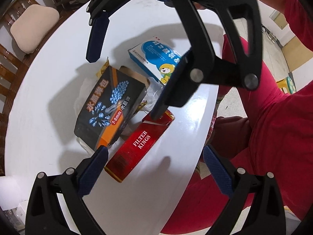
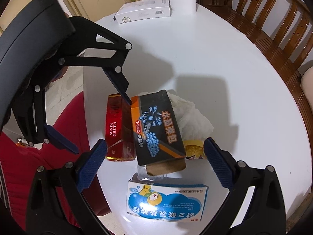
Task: Collect trash
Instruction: 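Grasp the red FILTER KINGS pack with the left tool while the right tool grasps the black snack box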
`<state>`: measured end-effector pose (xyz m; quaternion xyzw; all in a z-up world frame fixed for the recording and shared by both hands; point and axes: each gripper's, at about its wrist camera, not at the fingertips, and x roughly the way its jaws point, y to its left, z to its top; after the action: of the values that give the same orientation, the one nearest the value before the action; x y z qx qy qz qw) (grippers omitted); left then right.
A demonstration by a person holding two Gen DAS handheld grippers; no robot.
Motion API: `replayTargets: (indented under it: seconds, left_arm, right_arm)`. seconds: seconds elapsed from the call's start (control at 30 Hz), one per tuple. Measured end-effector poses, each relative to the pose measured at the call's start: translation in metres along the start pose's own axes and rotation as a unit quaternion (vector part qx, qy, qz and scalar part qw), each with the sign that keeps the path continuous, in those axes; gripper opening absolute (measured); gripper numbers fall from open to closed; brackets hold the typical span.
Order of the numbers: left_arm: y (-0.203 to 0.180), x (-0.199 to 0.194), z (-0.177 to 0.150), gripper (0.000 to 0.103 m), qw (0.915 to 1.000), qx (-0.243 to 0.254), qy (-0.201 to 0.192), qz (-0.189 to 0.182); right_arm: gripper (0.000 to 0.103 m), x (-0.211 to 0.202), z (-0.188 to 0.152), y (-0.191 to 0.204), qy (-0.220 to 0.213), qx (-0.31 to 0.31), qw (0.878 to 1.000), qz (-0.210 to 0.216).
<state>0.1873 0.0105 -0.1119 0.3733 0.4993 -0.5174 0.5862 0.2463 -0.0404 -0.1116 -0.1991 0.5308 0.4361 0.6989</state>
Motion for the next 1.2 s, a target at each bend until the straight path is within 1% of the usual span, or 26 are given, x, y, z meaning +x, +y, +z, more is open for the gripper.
replayTargets:
  seconds: [0.17, 0.23, 0.3, 0.33, 0.37, 0.43, 0.47, 0.53, 0.63, 0.87, 0.9, 0.93, 1.07, 1.2]
  left_arm:
    - [0.001, 0.005, -0.001, 0.095, 1.0, 0.002, 0.004, -0.006]
    - [0.003, 0.008, -0.001, 0.093, 1.0, -0.002, 0.007, -0.006]
    - [0.005, 0.01, -0.001, 0.091, 0.9999, -0.007, 0.009, -0.003]
    - [0.006, 0.01, -0.001, 0.09, 0.9999, -0.01, 0.009, -0.003]
    - [0.007, 0.01, -0.001, 0.09, 0.9999, -0.013, 0.008, -0.001]
    - [0.007, 0.008, -0.002, 0.09, 0.9999, -0.013, 0.003, 0.003]
    - [0.007, 0.008, -0.002, 0.09, 0.9999, -0.013, 0.002, 0.007]
    - [0.007, 0.009, -0.004, 0.09, 0.9998, -0.016, 0.005, 0.005]
    - [0.004, 0.011, -0.005, 0.09, 0.9998, -0.016, 0.006, 0.008]
    - [0.005, 0.012, -0.011, 0.09, 0.9996, -0.028, 0.003, 0.006]
    - [0.006, 0.011, -0.012, 0.089, 0.9996, -0.029, 0.0, 0.007]
    - [0.008, 0.01, -0.012, 0.085, 0.9995, -0.032, -0.004, 0.007]
    - [0.013, 0.011, -0.013, 0.078, 0.9991, -0.039, -0.004, 0.017]
    - [0.017, 0.008, -0.014, 0.062, 0.9982, -0.048, -0.008, 0.036]
  right_arm:
    - [0.096, 0.01, 0.003, -0.003, 0.014, -0.012, 1.0, -0.009]
    - [0.096, 0.015, 0.004, -0.003, 0.019, -0.015, 1.0, -0.011]
    - [0.094, 0.018, 0.003, -0.003, 0.018, -0.015, 1.0, -0.013]
    - [0.089, 0.018, 0.004, -0.004, 0.013, -0.013, 1.0, -0.009]
    - [0.086, 0.017, 0.005, -0.005, 0.009, -0.012, 1.0, -0.011]
    - [0.084, 0.014, 0.007, -0.005, 0.002, -0.015, 1.0, -0.024]
    - [0.084, 0.014, 0.007, -0.004, 0.004, -0.023, 0.999, -0.032]
    - [0.084, 0.016, 0.007, -0.002, 0.009, -0.029, 0.999, -0.036]
    - [0.067, 0.021, 0.005, 0.003, 0.014, -0.041, 0.998, -0.036]
    - [0.066, 0.03, 0.007, 0.008, 0.016, -0.058, 0.997, -0.056]
    - [0.064, 0.03, 0.008, 0.007, 0.014, -0.055, 0.997, -0.054]
    - [0.059, 0.03, 0.008, 0.004, 0.013, -0.052, 0.997, -0.051]
    - [0.059, 0.033, 0.008, 0.002, 0.01, -0.052, 0.997, -0.058]
    - [0.059, 0.034, 0.007, 0.001, 0.007, -0.051, 0.997, -0.061]
